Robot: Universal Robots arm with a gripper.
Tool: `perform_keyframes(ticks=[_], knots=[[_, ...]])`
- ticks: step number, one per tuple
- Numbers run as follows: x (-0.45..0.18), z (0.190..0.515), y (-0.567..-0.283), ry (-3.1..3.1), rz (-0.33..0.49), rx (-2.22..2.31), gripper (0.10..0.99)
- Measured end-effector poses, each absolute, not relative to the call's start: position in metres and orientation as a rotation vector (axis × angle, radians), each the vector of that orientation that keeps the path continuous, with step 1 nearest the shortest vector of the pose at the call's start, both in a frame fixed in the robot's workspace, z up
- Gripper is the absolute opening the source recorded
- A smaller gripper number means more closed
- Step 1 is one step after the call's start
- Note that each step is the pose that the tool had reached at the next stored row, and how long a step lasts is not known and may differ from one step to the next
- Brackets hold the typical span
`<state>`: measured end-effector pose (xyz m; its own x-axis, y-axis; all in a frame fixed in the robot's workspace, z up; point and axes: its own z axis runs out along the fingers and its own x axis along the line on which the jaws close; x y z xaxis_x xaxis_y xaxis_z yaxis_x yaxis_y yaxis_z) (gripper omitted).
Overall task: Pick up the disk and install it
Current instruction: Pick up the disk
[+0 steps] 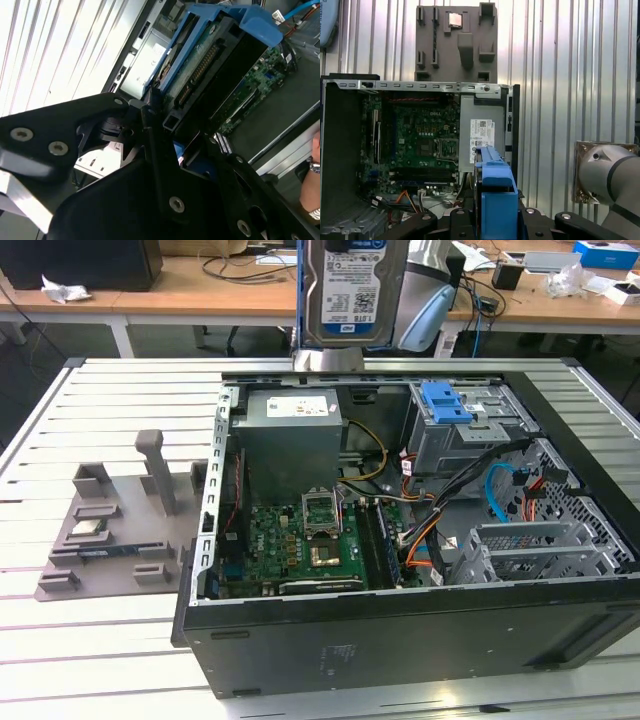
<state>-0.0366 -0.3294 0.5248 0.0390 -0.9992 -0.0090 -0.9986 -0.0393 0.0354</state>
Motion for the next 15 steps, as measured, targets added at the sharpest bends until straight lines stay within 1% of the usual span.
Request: perform_keyframes(ticks=[8, 15], knots=[[-0.02, 0.524, -0.332, -2.164, -0.049, 2.25, 0.369], [-0.02, 0.524, -0.367, -2.164, -0.049, 2.25, 0.369]])
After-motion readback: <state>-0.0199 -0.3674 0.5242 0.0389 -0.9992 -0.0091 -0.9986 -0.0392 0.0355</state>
